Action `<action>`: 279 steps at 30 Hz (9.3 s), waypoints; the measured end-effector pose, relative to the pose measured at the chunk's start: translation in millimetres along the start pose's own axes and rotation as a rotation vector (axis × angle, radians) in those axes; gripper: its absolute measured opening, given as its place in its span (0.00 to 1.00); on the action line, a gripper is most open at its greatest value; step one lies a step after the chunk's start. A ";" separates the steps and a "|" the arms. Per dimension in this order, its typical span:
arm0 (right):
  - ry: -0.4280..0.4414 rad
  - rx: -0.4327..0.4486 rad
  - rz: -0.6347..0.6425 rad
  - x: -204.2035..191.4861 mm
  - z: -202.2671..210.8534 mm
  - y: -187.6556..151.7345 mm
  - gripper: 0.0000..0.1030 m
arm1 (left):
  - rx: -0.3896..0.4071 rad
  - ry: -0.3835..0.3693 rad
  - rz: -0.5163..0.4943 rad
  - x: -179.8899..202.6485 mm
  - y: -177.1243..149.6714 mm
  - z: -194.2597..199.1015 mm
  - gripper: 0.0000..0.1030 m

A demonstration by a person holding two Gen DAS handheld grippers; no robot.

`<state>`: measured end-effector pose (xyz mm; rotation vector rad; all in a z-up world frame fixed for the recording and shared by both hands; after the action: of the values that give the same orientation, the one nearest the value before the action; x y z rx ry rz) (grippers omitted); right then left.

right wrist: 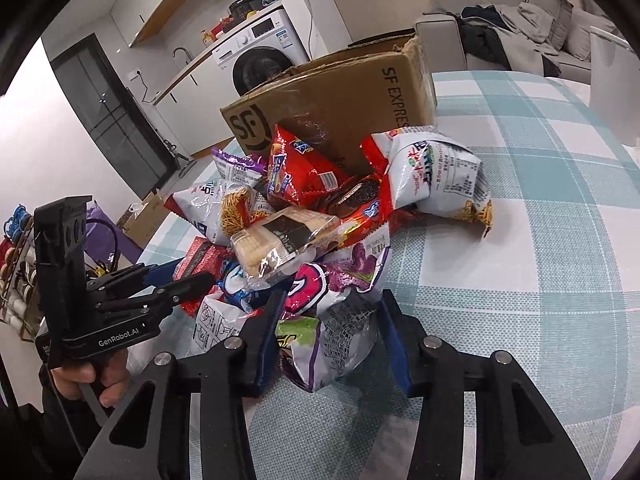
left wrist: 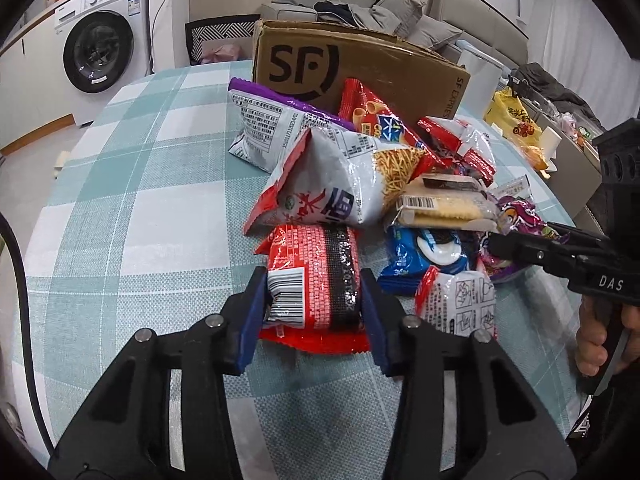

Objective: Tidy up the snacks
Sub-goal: 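Grasp the red noodle pack with the left gripper while the right gripper grasps the purple candy bag, then carry the red noodle pack and purple candy bag over the box with both grippers, then open both grippers to drop the snacks into the box, then withdraw, then grasp the wafer pack with the right gripper, then grasp the white snack bag with the left gripper while the right gripper holds the wafer pack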

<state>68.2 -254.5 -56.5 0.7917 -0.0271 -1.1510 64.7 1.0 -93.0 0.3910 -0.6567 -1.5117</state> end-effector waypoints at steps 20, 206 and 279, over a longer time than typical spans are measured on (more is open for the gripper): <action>-0.129 0.113 -0.043 32.4 35.2 4.2 0.42 | 0.116 0.000 0.003 2.6 8.8 38.8 0.40; -0.116 0.025 0.034 11.6 11.1 47.8 1.00 | 0.142 0.089 -0.007 4.8 37.5 47.2 0.99; 0.083 -0.040 0.184 -28.4 -24.9 19.7 0.57 | 0.061 0.063 -0.023 16.5 9.4 28.0 0.99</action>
<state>81.7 -214.2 -53.1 0.7843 -0.0074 -0.9412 53.8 -10.4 -63.1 0.4922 -0.6515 -1.4981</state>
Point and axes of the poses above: each gripper's, at about its wrist camera, not at the fingertips, and z roughly against the way its jaws point, x to its right, y to its top, the point moved 6 cm from there along -z, roughly the way its jaws point, and after that the axes turned 2 degrees about -x, right-handed, at the moved point
